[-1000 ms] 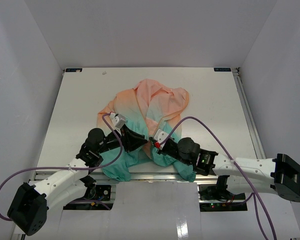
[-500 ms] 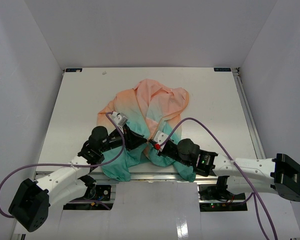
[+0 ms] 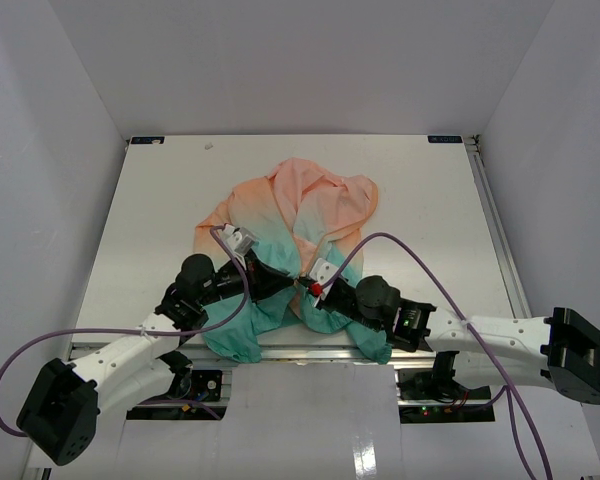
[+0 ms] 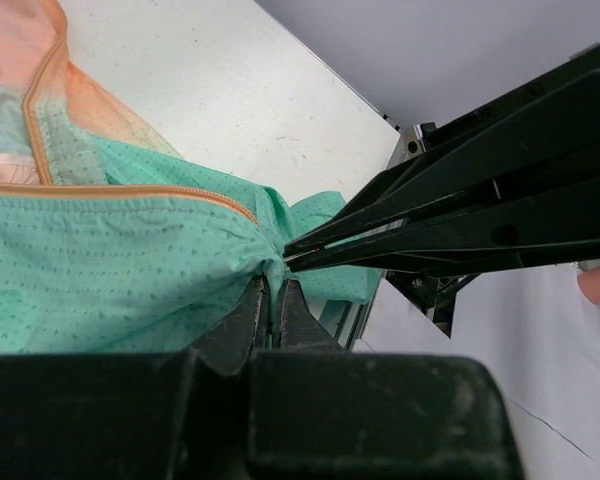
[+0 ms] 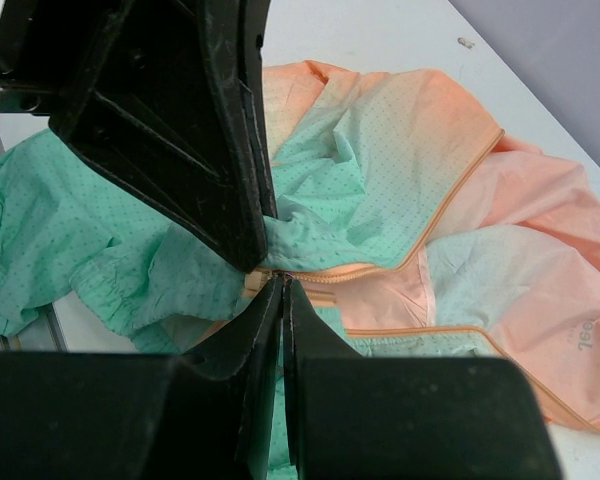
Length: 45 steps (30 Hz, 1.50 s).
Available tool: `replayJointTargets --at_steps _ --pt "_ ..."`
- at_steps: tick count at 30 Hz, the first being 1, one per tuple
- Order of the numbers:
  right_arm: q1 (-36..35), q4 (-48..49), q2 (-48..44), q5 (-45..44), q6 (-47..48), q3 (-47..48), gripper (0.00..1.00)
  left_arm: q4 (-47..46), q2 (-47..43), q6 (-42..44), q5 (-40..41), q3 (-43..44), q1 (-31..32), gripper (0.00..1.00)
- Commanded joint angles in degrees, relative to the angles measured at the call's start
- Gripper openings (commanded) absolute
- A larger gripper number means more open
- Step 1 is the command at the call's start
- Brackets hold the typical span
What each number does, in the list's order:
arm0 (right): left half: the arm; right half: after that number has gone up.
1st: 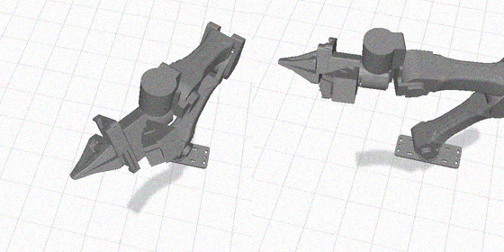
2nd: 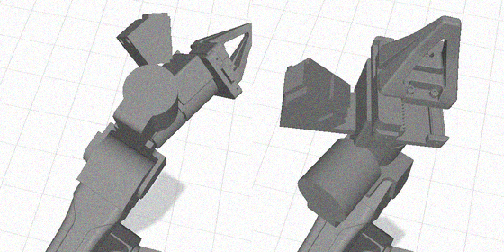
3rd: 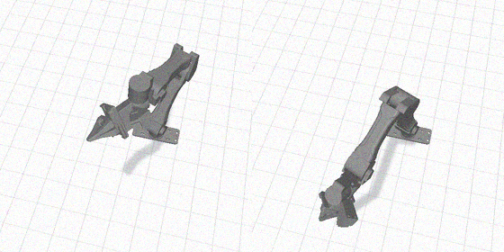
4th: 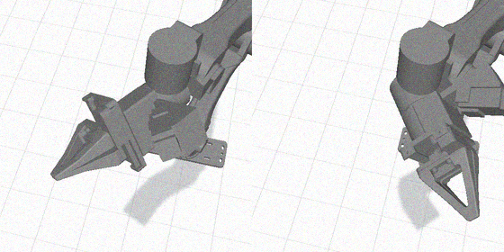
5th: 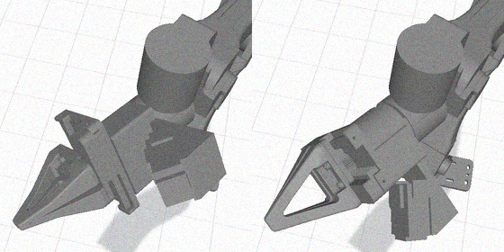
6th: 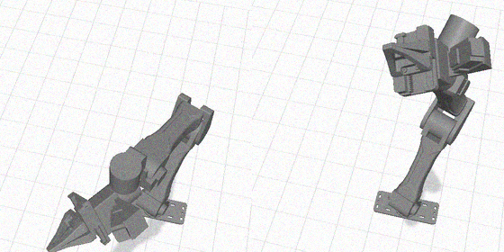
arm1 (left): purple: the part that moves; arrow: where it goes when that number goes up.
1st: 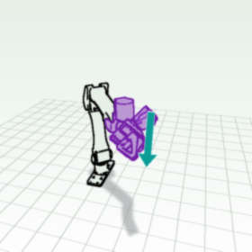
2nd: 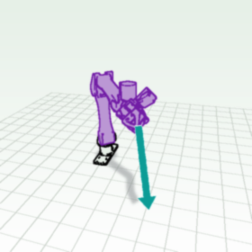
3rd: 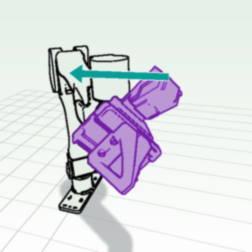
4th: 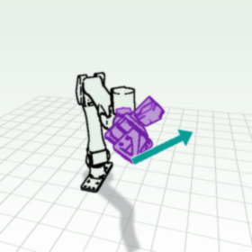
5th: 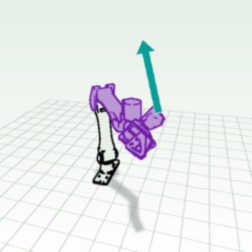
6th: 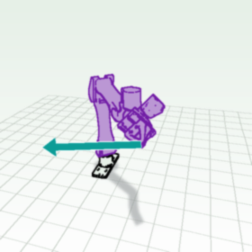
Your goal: Zip up the jacket
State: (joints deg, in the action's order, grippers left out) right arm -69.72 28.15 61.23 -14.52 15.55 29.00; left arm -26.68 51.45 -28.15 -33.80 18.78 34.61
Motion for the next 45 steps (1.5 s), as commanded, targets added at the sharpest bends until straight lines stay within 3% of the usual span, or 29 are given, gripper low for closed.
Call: replayJointTargets --at_steps 1,25,40,45 --pt "3.12 4.43 -1.38 1.43 -2.60 -0.98 0.08 -0.50 -1.85 -0.90 -2.86 -0.82 0.19 0.00" --pt "19.74 9.81 1.06 22.46 -1.14 -1.59 0.08 4.56 -3.43 -4.64 -7.92 1.26 0.19 0.00" --pt "22.00 11.05 2.10 24.40 -0.43 -1.14 0.08 8.29 -3.43 -3.78 -7.22 2.76 0.19 0.00" --pt "22.80 11.10 3.25 19.35 -2.62 -0.67 0.08 15.62 -6.76 -2.92 -0.82 4.60 0.19 0.00"
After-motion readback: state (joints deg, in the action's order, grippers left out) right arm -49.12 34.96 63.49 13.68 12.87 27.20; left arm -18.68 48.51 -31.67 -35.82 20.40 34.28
